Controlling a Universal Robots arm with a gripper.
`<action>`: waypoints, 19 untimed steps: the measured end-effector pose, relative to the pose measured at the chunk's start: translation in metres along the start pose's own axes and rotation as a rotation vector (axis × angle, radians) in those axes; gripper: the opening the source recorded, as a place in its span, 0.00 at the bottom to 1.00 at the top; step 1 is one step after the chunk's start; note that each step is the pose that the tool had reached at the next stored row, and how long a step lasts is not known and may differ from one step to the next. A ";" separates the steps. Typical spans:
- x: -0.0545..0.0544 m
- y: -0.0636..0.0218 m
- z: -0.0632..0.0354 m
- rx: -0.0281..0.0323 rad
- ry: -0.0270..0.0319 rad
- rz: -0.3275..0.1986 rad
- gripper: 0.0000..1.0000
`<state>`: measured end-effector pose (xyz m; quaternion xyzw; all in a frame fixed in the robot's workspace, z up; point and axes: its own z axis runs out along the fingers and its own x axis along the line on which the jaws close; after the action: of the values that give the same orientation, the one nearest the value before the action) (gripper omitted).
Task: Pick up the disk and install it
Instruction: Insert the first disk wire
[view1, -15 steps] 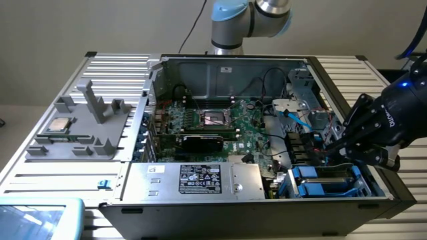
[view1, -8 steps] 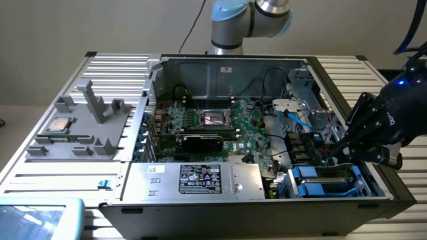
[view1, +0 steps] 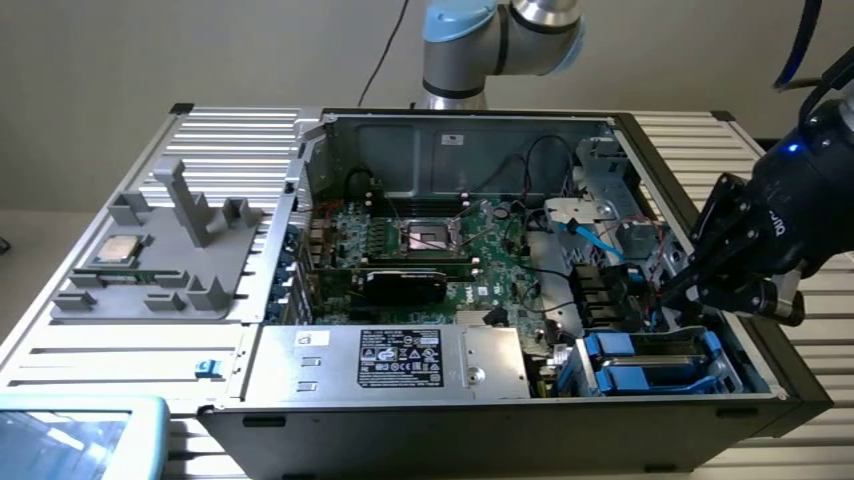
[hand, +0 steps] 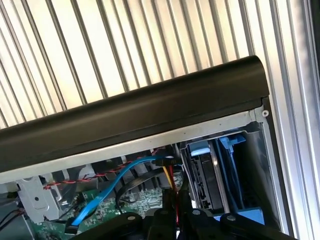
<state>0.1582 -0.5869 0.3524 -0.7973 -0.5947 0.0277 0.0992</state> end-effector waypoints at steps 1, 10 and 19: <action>0.000 -0.0012 -0.0006 -0.0045 -0.0039 0.000 0.15; 0.001 -0.0135 -0.0076 -0.0374 -0.0372 0.004 0.15; 0.001 -0.0184 -0.0076 -0.1020 -0.1022 0.012 0.15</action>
<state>0.1422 -0.5823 0.3634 -0.8024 -0.5949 0.0386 0.0278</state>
